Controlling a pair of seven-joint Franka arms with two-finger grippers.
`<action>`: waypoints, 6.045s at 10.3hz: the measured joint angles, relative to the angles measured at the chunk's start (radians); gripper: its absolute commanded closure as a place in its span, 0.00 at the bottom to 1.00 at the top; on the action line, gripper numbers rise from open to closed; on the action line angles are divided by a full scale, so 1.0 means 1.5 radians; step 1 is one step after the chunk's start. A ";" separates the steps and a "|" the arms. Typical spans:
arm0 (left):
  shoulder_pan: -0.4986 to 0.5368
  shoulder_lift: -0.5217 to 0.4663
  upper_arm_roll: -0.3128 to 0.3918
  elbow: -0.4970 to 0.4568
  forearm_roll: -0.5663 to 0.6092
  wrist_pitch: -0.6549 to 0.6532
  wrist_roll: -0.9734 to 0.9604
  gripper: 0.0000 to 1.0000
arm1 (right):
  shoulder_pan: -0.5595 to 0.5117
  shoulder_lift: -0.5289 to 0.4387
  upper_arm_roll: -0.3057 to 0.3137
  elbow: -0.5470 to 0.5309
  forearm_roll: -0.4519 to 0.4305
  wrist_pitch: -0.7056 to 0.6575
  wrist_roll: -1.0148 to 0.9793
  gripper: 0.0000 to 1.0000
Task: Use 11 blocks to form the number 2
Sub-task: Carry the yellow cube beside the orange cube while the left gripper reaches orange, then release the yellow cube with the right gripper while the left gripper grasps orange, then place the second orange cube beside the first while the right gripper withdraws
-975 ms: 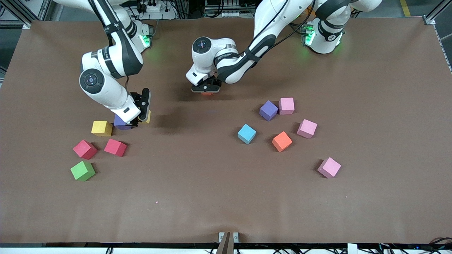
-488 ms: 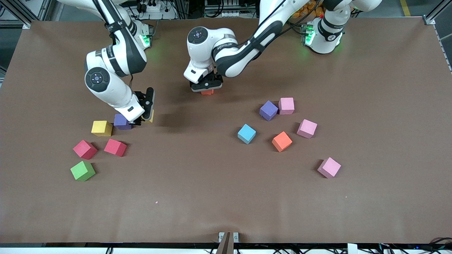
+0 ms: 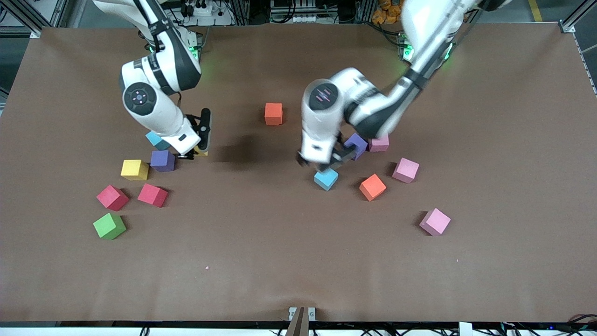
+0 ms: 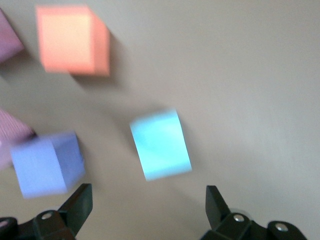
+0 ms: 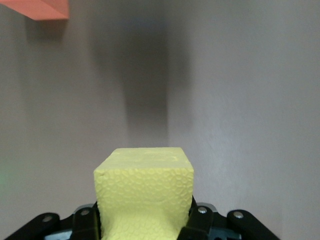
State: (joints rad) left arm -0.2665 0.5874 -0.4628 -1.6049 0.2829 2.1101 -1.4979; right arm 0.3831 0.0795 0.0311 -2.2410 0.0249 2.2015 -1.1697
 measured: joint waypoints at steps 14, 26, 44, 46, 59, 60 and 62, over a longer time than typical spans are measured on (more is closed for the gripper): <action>0.173 0.033 -0.001 -0.143 0.026 0.186 -0.002 0.00 | 0.197 0.022 0.001 -0.179 0.000 0.258 0.138 0.59; 0.173 0.049 -0.002 -0.150 0.058 0.188 -0.011 0.80 | 0.257 0.064 0.026 -0.196 0.000 0.331 0.235 0.61; 0.173 -0.024 -0.127 -0.152 0.054 0.056 -0.536 0.80 | 0.218 0.084 0.089 -0.197 0.000 0.345 0.288 0.00; 0.173 -0.024 -0.132 -0.155 0.051 0.056 -0.556 0.80 | 0.218 0.084 0.093 -0.197 0.000 0.344 0.289 0.00; 0.071 -0.013 -0.177 -0.216 0.042 0.119 -0.827 0.79 | -0.183 -0.076 0.102 0.027 0.000 0.078 0.270 0.00; 0.054 -0.007 -0.176 -0.217 0.039 0.129 -0.834 0.79 | -0.218 -0.077 0.102 0.062 0.001 0.070 0.273 0.00; 0.036 0.009 -0.175 -0.220 0.032 0.146 -0.839 0.79 | -0.298 -0.078 0.103 0.146 0.055 -0.023 0.304 0.00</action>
State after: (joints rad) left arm -0.2126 0.6009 -0.7257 -1.9355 0.3309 2.3292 -2.7563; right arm -0.0640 -0.0381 0.1859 -2.0227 0.1081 2.1665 -0.7137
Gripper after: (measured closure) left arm 0.423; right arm 0.000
